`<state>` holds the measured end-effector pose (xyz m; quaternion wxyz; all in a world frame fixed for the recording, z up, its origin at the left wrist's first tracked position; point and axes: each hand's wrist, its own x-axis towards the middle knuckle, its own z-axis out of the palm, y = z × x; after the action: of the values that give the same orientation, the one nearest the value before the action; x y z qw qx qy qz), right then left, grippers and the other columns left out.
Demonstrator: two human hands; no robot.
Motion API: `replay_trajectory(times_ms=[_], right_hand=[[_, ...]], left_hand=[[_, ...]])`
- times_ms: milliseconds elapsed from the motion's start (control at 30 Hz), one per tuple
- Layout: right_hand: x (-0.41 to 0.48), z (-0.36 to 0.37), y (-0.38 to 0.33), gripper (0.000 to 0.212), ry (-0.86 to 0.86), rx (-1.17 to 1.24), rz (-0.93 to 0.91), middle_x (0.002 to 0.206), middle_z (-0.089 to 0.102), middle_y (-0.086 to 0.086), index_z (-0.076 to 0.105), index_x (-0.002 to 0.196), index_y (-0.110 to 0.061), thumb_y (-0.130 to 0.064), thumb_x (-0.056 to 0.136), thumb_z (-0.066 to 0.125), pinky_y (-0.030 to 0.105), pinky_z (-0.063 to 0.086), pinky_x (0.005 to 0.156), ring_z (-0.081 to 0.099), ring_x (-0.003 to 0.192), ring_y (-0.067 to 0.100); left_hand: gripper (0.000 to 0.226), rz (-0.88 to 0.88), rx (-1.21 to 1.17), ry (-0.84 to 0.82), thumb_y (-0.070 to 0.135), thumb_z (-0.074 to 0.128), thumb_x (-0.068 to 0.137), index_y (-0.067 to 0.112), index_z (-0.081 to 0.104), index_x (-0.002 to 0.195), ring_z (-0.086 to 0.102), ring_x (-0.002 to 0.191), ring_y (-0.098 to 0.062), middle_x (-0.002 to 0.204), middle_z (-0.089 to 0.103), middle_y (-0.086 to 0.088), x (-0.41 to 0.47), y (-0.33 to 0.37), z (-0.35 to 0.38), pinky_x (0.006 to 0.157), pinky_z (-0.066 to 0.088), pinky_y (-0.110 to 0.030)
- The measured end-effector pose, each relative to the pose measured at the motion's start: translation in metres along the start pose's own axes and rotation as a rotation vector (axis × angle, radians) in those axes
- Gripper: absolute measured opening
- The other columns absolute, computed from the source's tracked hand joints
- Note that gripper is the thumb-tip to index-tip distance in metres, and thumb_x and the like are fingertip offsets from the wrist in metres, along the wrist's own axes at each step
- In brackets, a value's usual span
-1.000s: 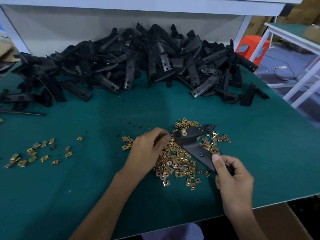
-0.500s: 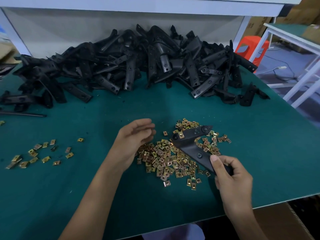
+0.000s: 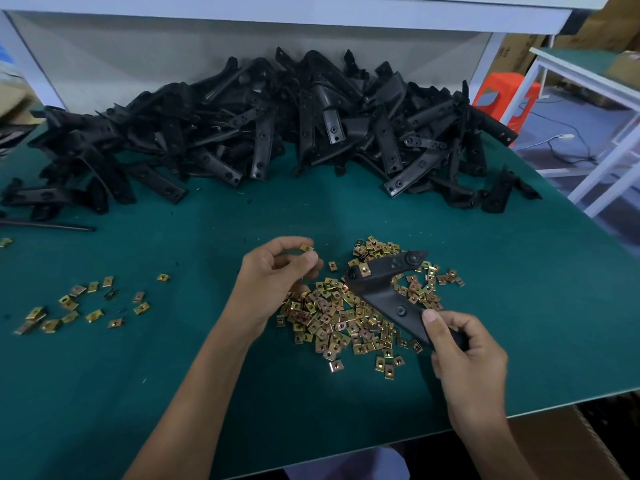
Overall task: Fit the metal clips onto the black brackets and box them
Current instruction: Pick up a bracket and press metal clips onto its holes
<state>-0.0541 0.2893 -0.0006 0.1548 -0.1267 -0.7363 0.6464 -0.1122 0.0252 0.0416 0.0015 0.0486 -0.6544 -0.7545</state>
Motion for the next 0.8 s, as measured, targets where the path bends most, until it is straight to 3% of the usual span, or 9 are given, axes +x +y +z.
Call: replay_trajectory(times_ms=[100,233,367,467,600,733,800], right_hand=[[0.0,0.0,0.001,0.048,0.008,-0.004,0.0,0.06,0.058,-0.015,0.073,0.091,-0.028,-0.071,0.07,0.075,0.025,0.04,0.057,0.047,0.054,0.006],[0.0,0.0,0.001,0.045,-0.014,-0.029,-0.013,0.063,0.061,-0.014,0.074,0.091,-0.029,-0.069,0.072,0.074,0.03,0.042,0.064,0.05,0.058,0.008],[-0.004,0.001,-0.004,0.031,-0.047,-0.086,-0.026,0.07,0.068,-0.014,0.073,0.089,-0.035,-0.062,0.073,0.071,0.032,0.047,0.065,0.057,0.062,0.004],[-0.006,0.002,-0.007,0.029,-0.077,-0.164,-0.065,0.08,0.072,-0.017,0.074,0.085,-0.035,-0.061,0.071,0.069,0.022,0.051,0.065,0.064,0.07,0.0],[-0.008,0.003,-0.008,0.021,-0.106,-0.229,-0.094,0.084,0.073,-0.023,0.073,0.078,-0.033,-0.054,0.073,0.072,0.005,0.046,0.065,0.066,0.077,-0.005],[-0.008,0.004,-0.006,0.01,-0.129,-0.244,-0.103,0.083,0.073,-0.021,0.073,0.077,-0.031,-0.038,0.079,0.08,0.003,0.045,0.065,0.066,0.077,-0.007],[-0.009,0.005,-0.007,0.016,-0.136,-0.248,-0.12,0.08,0.073,-0.018,0.073,0.076,-0.03,-0.045,0.076,0.077,0.004,0.044,0.063,0.066,0.075,-0.003]], left_hand=[[0.015,0.066,0.048,-0.002,0.022,0.076,0.088,0.026,0.074,0.103,0.071,0.097,-0.009,0.1,0.078,0.002,0.0,0.0,0.0,0.079,0.054,-0.017],[0.017,0.123,0.027,-0.021,0.03,0.081,0.079,0.031,0.077,0.095,0.065,0.087,-0.004,0.09,0.071,0.01,-0.001,0.001,0.001,0.08,0.052,-0.017],[0.014,0.136,-0.014,-0.068,0.022,0.076,0.087,0.03,0.079,0.099,0.067,0.09,-0.013,0.097,0.076,-0.003,-0.002,0.0,0.0,0.084,0.055,-0.023],[0.016,0.116,-0.036,-0.078,0.027,0.071,0.086,0.031,0.079,0.099,0.069,0.092,-0.016,0.1,0.077,-0.005,-0.005,0.002,0.003,0.084,0.055,-0.024],[0.023,0.117,0.034,-0.111,0.012,0.068,0.094,0.031,0.078,0.102,0.069,0.087,-0.01,0.095,0.077,0.001,-0.006,-0.001,0.011,0.082,0.055,-0.023],[0.021,0.112,0.05,-0.147,0.015,0.073,0.091,0.032,0.077,0.102,0.067,0.085,-0.008,0.087,0.075,0.006,-0.009,-0.002,0.019,0.081,0.052,-0.022],[0.017,0.092,0.072,-0.16,0.021,0.074,0.088,0.034,0.077,0.099,0.067,0.086,-0.01,0.088,0.075,0.005,-0.01,-0.003,0.022,0.081,0.052,-0.026]])
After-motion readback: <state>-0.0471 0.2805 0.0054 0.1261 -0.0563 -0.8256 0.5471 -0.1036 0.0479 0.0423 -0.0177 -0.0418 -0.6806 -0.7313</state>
